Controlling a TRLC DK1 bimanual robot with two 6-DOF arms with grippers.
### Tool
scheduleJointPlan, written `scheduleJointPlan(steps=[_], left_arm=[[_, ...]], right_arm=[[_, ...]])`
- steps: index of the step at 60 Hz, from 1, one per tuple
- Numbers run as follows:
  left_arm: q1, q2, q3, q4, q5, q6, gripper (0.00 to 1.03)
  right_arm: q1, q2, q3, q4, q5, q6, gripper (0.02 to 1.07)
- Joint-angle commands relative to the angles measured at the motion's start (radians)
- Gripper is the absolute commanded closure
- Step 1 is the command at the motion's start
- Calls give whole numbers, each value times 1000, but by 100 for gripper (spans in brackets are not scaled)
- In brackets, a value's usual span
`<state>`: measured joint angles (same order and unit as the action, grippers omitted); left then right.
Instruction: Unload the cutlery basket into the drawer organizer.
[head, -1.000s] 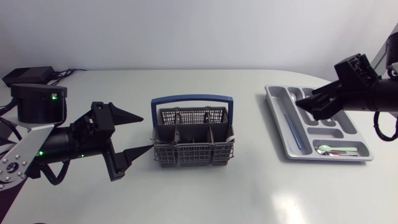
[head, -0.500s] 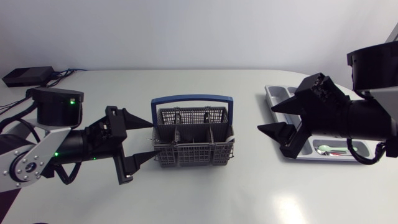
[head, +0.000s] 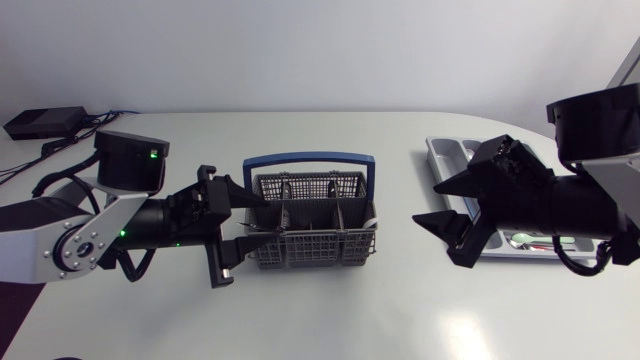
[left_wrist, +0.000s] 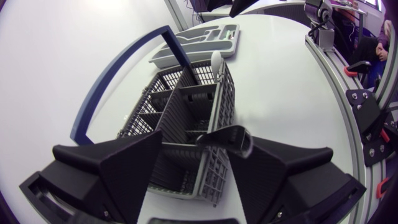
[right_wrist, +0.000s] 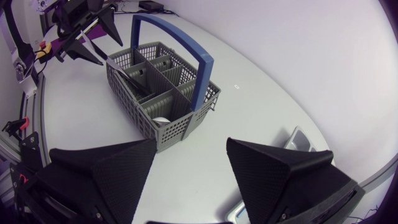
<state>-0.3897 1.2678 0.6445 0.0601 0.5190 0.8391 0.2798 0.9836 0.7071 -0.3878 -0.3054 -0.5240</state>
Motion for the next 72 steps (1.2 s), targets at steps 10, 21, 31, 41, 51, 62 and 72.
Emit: scheduleJointPlan(steps=[10, 21, 31, 41, 51, 62, 72], left_arm=[[-21, 48, 60, 4, 9, 18, 56], [-23, 53, 75, -8, 10, 20, 67], [-37, 73, 109, -26, 15, 22, 84], [-54, 100, 145, -39, 15, 22, 94], [-60, 119, 161, -54, 15, 22, 97], [-23, 107, 135, -54, 19, 23, 85], [17, 110, 89, -52, 65, 28, 77]], right_arm=[[7, 12, -29, 18, 8, 12, 26], [7, 23, -32, 29, 5, 10, 26], [9, 26, -41, 35, 2, 10, 26], [13, 24, -55, 43, 2, 10, 26], [13, 24, -60, 44, 2, 7, 26], [13, 24, -69, 44, -3, 1, 26], [13, 24, -75, 46, -3, -1, 26]])
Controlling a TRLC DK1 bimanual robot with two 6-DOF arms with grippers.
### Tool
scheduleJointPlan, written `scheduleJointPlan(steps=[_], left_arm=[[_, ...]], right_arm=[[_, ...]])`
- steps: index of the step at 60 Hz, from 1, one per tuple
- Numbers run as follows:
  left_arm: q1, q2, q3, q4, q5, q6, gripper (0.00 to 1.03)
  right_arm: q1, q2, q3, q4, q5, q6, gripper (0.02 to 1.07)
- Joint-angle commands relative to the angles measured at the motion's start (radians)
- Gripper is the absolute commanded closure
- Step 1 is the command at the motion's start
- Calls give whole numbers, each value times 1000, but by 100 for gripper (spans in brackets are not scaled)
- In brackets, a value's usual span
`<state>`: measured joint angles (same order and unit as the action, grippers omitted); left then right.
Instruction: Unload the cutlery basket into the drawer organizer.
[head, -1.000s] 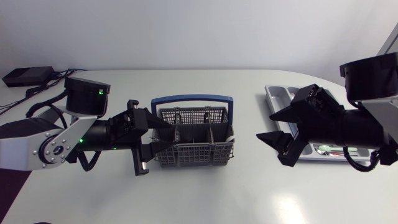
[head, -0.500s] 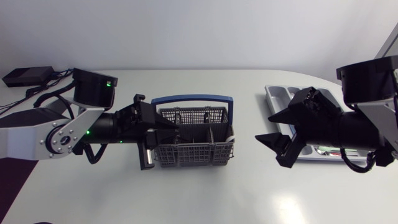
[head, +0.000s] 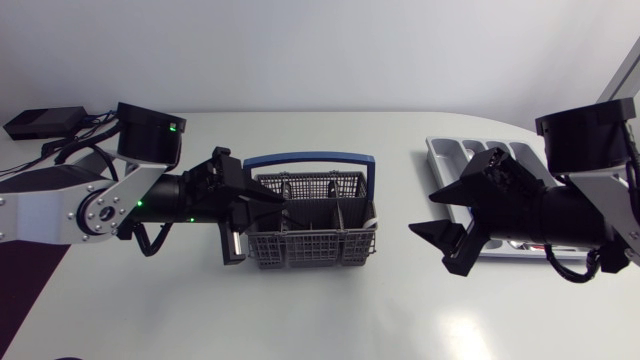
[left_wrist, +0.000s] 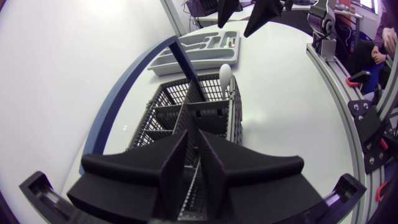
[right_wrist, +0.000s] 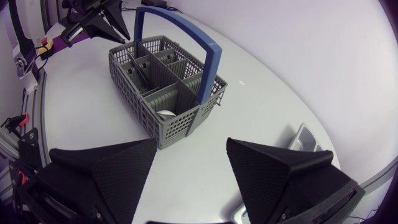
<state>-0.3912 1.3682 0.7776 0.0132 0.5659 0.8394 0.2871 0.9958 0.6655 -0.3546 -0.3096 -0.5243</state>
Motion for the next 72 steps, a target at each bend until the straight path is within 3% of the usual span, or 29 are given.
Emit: scheduleJointPlan(steps=[1, 25, 47, 72], left_arm=[[20, 9, -51, -4, 22, 32, 77], [87, 9, -109, -1, 107, 61, 74], [120, -143, -135, -68, 180, 33, 69], [310, -120, -218, -48, 396, 105, 69]], right_arm=[[6, 12, -35, 13, 1, 0, 26], [6, 14, -41, 22, 1, 1, 26], [11, 7, -43, 17, 4, 3, 26], [29, 7, -30, -1, 9, 9, 26]])
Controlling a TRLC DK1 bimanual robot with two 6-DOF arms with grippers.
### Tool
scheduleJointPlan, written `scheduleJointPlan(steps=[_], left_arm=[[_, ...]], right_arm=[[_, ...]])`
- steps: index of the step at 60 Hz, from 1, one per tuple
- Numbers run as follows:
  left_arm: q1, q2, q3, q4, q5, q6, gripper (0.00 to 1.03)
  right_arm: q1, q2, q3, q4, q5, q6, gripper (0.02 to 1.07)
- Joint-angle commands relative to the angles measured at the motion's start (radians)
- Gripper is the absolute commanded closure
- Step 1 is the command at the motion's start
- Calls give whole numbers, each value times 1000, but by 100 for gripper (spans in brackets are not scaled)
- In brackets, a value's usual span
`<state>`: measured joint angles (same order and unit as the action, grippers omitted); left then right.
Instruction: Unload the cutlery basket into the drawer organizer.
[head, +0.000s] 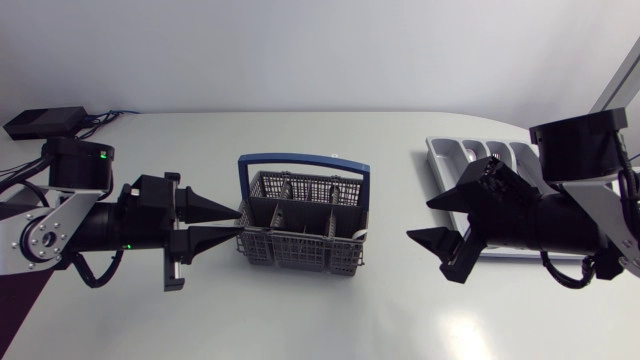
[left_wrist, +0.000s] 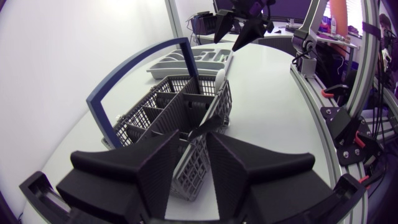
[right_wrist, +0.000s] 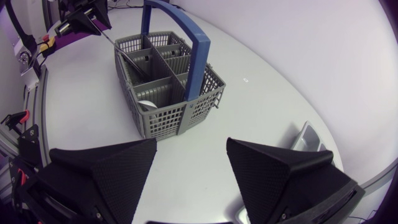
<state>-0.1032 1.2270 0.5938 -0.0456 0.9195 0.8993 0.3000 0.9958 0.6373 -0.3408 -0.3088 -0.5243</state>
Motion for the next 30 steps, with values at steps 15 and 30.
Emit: scheduleJointPlan(steps=[15, 30], left_arm=[[23, 104, -46, 118, 91, 44, 69], [17, 186, -26, 191, 120, 36, 69]], right_arm=[[41, 30, 10, -7, 23, 37, 26], [48, 44, 35, -15, 33, 40, 26]])
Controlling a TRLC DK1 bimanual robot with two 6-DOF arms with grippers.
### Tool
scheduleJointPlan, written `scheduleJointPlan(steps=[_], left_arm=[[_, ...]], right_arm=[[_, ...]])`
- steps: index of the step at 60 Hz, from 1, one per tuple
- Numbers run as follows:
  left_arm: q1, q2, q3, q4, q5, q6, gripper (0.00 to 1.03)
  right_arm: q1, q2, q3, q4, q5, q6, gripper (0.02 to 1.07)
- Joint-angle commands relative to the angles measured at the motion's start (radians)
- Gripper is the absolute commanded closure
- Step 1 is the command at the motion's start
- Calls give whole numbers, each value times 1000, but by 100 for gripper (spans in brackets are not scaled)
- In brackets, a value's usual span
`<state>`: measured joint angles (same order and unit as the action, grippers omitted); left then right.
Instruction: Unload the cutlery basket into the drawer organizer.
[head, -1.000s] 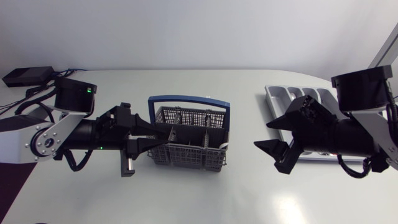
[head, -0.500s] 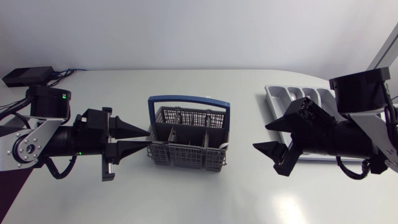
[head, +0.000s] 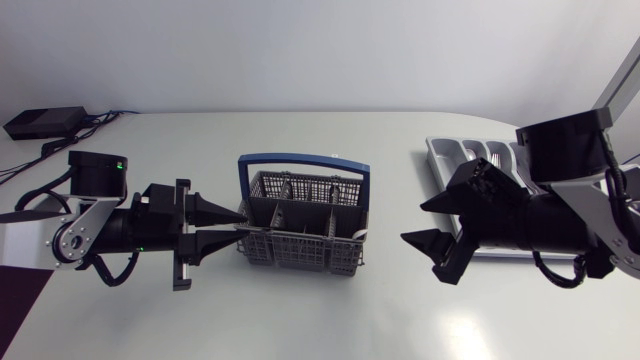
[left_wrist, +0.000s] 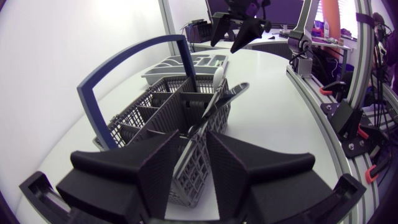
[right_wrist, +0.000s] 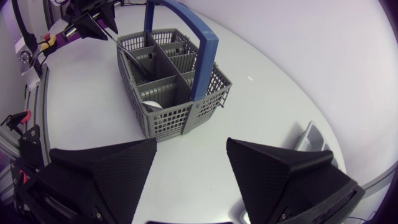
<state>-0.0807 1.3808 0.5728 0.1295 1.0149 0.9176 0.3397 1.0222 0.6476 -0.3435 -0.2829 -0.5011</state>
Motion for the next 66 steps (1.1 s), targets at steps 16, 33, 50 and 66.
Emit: scheduleJointPlan(steps=[16, 33, 50, 66], left_arm=[[-37, 67, 6, 78, 36, -16, 69], [-83, 116, 19, 177, 36, -100, 69], [-93, 153, 48, 185, 36, -103, 96], [-120, 147, 82, 180, 34, -160, 100]], right_arm=[[15, 68, 37, 14, 8, 26, 26], [21, 95, 34, 40, 8, 29, 26], [18, 92, 14, 51, 8, 21, 26], [16, 85, 11, 49, 7, 19, 26]])
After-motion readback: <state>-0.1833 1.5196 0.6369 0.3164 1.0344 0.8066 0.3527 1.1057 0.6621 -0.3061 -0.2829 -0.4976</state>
